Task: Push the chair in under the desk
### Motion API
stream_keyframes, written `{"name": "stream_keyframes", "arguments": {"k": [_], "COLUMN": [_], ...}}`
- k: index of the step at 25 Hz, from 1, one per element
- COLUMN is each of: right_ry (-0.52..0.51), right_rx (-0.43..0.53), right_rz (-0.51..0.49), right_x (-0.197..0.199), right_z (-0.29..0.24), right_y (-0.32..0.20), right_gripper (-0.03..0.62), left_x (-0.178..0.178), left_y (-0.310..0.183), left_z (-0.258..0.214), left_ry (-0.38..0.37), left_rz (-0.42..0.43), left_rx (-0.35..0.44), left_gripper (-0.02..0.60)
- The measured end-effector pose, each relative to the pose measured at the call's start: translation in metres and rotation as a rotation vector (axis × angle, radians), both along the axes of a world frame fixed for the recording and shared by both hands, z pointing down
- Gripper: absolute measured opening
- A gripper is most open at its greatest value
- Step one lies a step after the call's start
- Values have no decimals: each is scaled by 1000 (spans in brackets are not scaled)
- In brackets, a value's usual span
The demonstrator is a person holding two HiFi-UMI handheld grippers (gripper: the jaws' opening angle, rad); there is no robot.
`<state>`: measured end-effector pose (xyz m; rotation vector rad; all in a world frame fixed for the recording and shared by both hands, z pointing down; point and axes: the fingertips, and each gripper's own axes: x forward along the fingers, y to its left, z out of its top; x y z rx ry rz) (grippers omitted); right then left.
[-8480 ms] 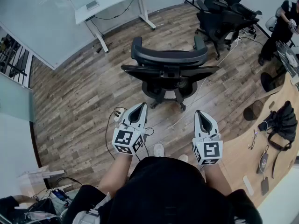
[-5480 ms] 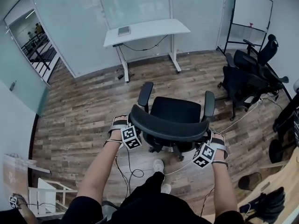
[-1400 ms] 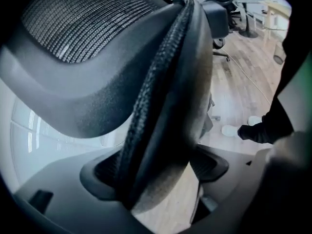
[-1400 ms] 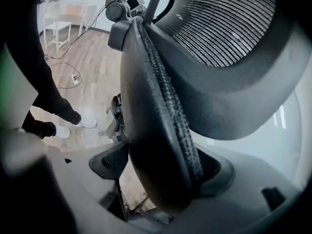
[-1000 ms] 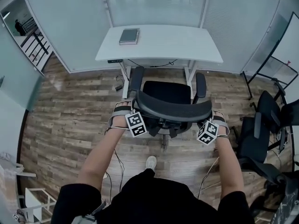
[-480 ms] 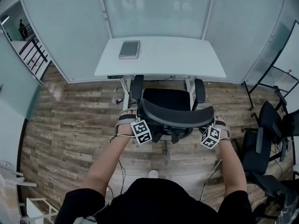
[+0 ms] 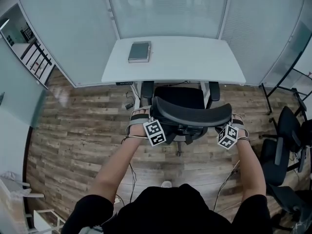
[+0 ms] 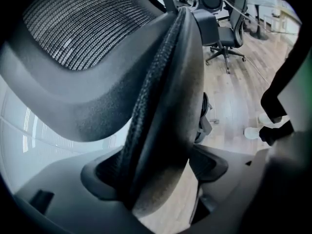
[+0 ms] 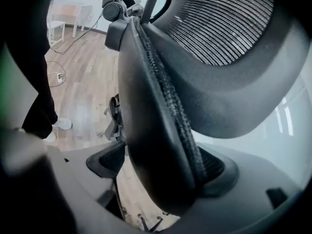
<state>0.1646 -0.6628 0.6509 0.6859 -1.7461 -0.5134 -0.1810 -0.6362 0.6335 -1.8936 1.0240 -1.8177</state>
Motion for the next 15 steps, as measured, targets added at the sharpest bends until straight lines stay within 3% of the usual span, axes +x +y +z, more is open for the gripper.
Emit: {"name": "stream_keyframes", "arguments": {"k": [15], "right_ry": [-18], "right_rx": [11], "right_rz": [-45], "right_x": [-16], "right_z": [4], "right_y": [-97], "right_gripper": [445], "left_x": [-14], "left_y": [-85], "left_z": [-1], "left_ry": [9], "left_rz": [-55], "left_rx": [52], "left_gripper": [408]}}
